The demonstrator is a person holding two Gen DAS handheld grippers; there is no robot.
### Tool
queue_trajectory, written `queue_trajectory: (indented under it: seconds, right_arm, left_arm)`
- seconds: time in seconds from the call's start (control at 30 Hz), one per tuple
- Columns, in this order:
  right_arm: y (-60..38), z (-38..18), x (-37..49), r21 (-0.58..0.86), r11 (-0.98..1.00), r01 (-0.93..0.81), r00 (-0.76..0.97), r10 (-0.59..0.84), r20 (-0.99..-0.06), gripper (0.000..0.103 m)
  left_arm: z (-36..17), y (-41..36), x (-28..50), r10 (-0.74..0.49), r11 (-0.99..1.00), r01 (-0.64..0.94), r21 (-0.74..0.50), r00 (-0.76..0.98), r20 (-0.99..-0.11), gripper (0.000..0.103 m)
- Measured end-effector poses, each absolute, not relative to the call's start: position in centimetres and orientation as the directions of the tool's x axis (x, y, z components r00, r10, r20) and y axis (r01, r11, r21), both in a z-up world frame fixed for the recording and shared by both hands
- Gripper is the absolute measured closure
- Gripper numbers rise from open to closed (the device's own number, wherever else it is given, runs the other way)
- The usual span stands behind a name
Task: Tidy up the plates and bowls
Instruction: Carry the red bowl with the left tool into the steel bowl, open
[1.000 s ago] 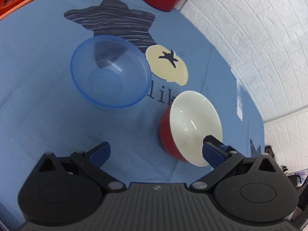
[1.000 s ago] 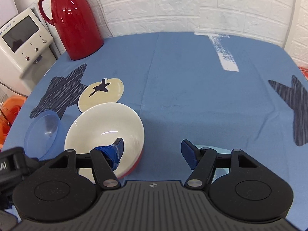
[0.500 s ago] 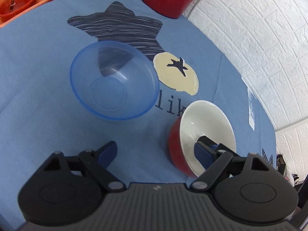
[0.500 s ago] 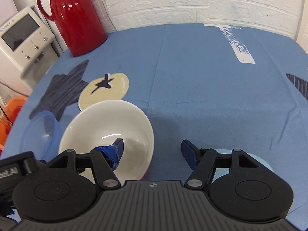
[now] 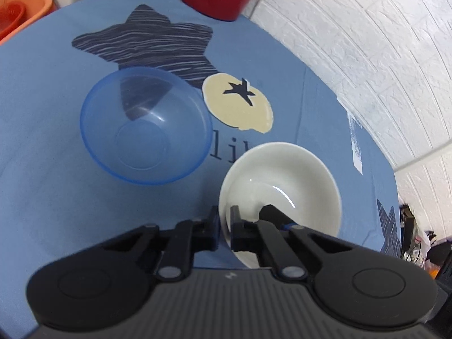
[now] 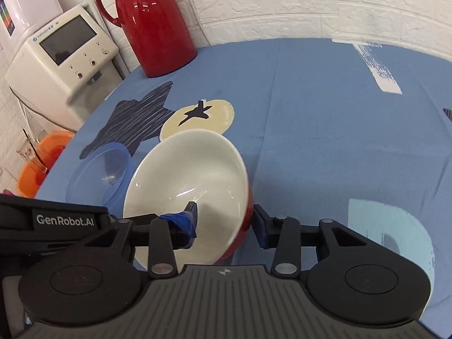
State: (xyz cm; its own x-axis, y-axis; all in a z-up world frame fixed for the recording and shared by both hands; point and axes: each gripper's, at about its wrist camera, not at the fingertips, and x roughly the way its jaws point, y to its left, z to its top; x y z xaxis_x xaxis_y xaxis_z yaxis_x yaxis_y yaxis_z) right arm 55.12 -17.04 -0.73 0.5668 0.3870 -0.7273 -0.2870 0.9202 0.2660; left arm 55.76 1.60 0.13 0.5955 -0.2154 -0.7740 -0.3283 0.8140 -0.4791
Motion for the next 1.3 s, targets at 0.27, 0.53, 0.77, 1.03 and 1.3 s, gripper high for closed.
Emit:
queue_trajectory:
  seconds: [0.27,0.53,0.77,1.03,1.3]
  right_arm:
    - [-17.2,0.5,50.6,0.172,0.938,-0.301,0.58,0.323,-0.748,0.077]
    - [-19.2,2.7,43.0,0.178,0.944,-0.276,0.58,0.312,-0.753,0.073]
    - [-21.1,4.0,34.8,0.174,0.955,-0.239,0.615,0.288,-0.734,0.07]
    - [-22.6,1.5,26.7,0.224,0.956,-0.188,0.593,0.292,-0.751,0.067]
    - [-22.8,0.4,24.7,0.211,0.961,-0.178,0.58,0.276,-0.767,0.067]
  left_arm:
    - [0.9,1.0,52.5,-0.263,0.844,-0.265,-0.466,0.554,-0.79,0.103]
    - [3.1,-1.0,45.9,-0.318,0.872,-0.17,-0.46,0.517,-0.795,0.103]
    - [5.4,-3.0,38.7,-0.366,0.889,-0.054,-0.455,0.512,-0.777,0.103]
    - [5.8,-5.2,31.3,-0.374,0.914,0.064,-0.4,0.513,-0.773,0.103]
    - [2.6,-5.4,29.2,-0.403,0.906,0.068,-0.419,0.446,-0.799,0.103]
